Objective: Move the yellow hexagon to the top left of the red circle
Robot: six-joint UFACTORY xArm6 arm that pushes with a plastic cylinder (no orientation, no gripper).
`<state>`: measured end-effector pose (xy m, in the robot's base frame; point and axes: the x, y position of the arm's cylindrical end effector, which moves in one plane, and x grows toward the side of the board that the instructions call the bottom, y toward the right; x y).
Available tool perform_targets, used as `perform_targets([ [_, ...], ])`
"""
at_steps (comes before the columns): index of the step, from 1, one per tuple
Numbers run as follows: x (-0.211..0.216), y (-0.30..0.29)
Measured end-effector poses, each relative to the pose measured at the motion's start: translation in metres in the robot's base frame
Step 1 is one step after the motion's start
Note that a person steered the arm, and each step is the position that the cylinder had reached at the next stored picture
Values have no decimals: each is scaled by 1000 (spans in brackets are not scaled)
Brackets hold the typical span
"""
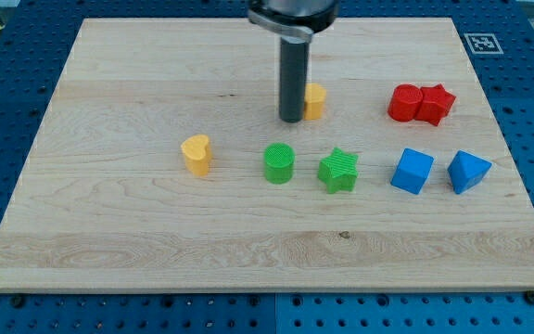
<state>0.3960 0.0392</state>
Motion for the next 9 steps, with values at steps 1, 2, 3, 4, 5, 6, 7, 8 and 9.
perform_targets([
  [1, -19, 30],
  [2, -42, 54],
  [3, -62, 68],
  [4, -83, 70],
  [5, -113, 72],
  [6, -119, 107],
  [7, -115, 114],
  [8, -113, 112],
  [9, -116, 103],
])
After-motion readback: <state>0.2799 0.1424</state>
